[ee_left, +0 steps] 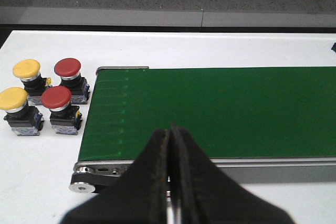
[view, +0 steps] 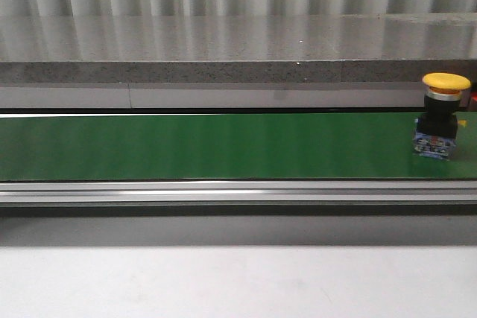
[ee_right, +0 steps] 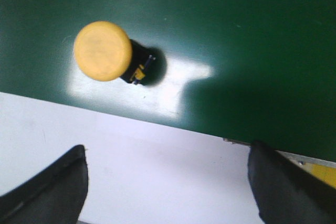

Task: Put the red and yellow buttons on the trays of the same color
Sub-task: 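Grasp the yellow button at the belt's end with the right gripper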

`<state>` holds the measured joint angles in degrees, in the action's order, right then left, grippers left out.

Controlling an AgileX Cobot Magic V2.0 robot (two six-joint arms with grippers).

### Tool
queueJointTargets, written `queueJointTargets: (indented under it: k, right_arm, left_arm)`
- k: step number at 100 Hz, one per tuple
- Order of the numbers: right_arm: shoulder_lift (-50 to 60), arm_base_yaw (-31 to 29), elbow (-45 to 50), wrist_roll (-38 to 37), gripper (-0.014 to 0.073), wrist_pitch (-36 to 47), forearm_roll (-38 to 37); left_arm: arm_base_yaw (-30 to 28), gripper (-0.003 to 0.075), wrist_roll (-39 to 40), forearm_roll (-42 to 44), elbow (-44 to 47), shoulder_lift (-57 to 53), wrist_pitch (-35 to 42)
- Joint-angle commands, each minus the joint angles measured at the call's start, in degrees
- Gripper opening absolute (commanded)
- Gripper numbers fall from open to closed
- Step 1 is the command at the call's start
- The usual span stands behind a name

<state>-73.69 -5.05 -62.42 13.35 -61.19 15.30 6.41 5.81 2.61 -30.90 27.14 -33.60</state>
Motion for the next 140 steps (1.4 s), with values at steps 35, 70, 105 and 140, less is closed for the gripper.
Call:
queueJointTargets:
  k: [35,70,105,140]
  right_arm:
    - [-8.8,2.5,-1.6,1.0,0.0616,10.0,-1.1]
    - [-10.9,2.5,-1.8,1.0,0.0574,15.2,-0.8]
    - [-10.7,2.5,-1.8,0.6,0.0193,14.9,-0.9]
    - [-3.4,-9.6,-1.8,-9.7,0.0193,13.3,-9.0]
  left_arm:
    - [0.4,-0.0020,0.2,-0.5,-1.6,0.4,4.1]
    - [0.4,-0.0020,0.2,-0.5,-1.6,0.4,4.1]
    - [0.4,-0.0020,0.2,-0.5,-1.6,0.4,4.1]
    - [0.4,-0.0020,0.2,-0.5,-1.6,0.4,4.1]
